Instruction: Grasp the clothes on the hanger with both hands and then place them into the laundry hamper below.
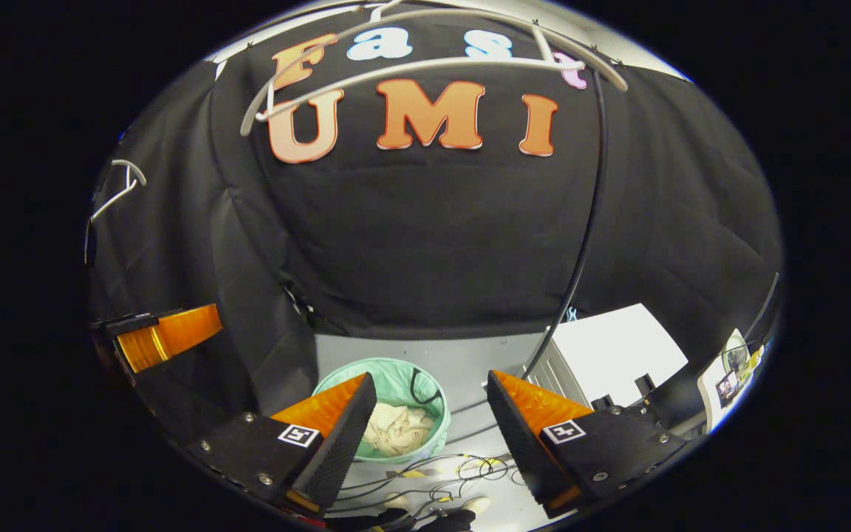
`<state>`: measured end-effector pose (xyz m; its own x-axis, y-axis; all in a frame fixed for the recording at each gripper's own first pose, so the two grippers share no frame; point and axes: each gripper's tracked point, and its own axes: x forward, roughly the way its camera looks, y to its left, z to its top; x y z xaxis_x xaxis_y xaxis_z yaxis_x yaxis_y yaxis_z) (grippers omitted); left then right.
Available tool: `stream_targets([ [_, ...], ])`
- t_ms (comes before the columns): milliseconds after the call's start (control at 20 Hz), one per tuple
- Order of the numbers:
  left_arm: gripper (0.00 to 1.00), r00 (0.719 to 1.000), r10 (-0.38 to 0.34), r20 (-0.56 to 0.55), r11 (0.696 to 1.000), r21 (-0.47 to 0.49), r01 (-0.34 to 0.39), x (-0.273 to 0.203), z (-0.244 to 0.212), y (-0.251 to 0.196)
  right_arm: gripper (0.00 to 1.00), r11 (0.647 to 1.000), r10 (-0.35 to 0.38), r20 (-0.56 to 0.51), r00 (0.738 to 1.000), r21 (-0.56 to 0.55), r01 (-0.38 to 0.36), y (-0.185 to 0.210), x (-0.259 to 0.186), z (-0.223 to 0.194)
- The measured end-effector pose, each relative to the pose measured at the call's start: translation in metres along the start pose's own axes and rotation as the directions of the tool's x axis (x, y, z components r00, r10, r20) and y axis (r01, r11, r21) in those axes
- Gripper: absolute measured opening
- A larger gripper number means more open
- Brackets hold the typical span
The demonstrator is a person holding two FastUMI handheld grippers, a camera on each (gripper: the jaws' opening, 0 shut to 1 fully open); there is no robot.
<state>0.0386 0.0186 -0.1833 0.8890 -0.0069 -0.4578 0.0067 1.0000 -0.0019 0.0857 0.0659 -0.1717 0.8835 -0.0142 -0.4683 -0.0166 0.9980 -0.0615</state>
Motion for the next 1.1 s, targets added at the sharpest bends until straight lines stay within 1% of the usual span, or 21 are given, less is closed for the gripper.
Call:
stream_targets([
  [100,0.98,1.0,-0.013,0.021,1.0,0.008,0.013,-0.007,0.014,-0.004,0.94,1.0,-0.011,0.052,0.999,0.017,0.01,-0.004,-0.017,0.024],
  [150,1.0,0.999,-0.019,0.035,1.0,0.012,0.018,-0.012,0.022,-0.006,0.94,0.999,-0.022,0.081,0.996,0.031,0.019,-0.008,-0.025,0.036],
  [250,1.0,0.997,-0.029,0.069,0.999,0.022,0.028,-0.022,0.04,-0.012,0.94,0.998,-0.027,0.135,0.99,0.059,0.019,-0.012,-0.036,0.057],
  [300,0.98,0.996,-0.035,0.088,0.999,0.026,0.033,-0.028,0.049,-0.015,0.94,0.998,-0.029,0.164,0.986,0.063,0.019,-0.014,-0.045,0.071],
  [350,1.0,0.993,-0.039,0.111,0.999,0.029,0.036,-0.033,0.06,-0.018,0.94,0.998,-0.034,0.193,0.981,0.061,0.022,-0.016,-0.057,0.085],
  [450,0.98,0.987,-0.052,0.154,0.998,0.04,0.047,-0.041,0.079,-0.022,0.94,0.998,-0.037,0.25,0.968,0.054,0.024,-0.018,-0.078,0.108],
  [500,1.0,0.984,-0.052,0.173,0.998,0.049,0.044,-0.047,0.088,-0.022,0.94,0.998,-0.035,0.273,0.961,0.051,0.022,-0.017,-0.086,0.118],
  [600,0.97,0.976,-0.05,0.21,0.997,0.062,0.038,-0.058,0.106,-0.024,0.94,0.999,-0.033,0.318,0.947,0.048,0.019,-0.015,-0.109,0.134],
  [700,0.97,0.965,-0.056,0.255,0.997,0.068,0.04,-0.069,0.123,-0.027,0.94,0.999,-0.031,0.367,0.93,0.04,0.017,-0.017,-0.126,0.152],
  [750,1.0,0.959,-0.056,0.279,0.997,0.071,0.038,-0.075,0.132,-0.028,0.94,0.999,-0.028,0.388,0.921,0.036,0.015,-0.017,-0.133,0.162],
  [900,1.0,0.941,-0.042,0.336,0.996,0.084,0.014,-0.091,0.157,-0.027,0.94,0.999,-0.025,0.433,0.901,0.034,0.011,-0.013,-0.157,0.18],
  [1050,0.94,0.927,-0.035,0.373,0.997,0.083,0.004,-0.106,0.171,-0.027,0.94,0.999,-0.023,0.469,0.883,0.031,0.009,-0.024,-0.17,0.181],
  [1100,0.94,0.923,-0.024,0.383,0.997,0.081,-0.008,-0.111,0.175,-0.023,0.94,1.0,-0.02,0.479,0.877,0.03,0.006,-0.027,-0.176,0.181],
])
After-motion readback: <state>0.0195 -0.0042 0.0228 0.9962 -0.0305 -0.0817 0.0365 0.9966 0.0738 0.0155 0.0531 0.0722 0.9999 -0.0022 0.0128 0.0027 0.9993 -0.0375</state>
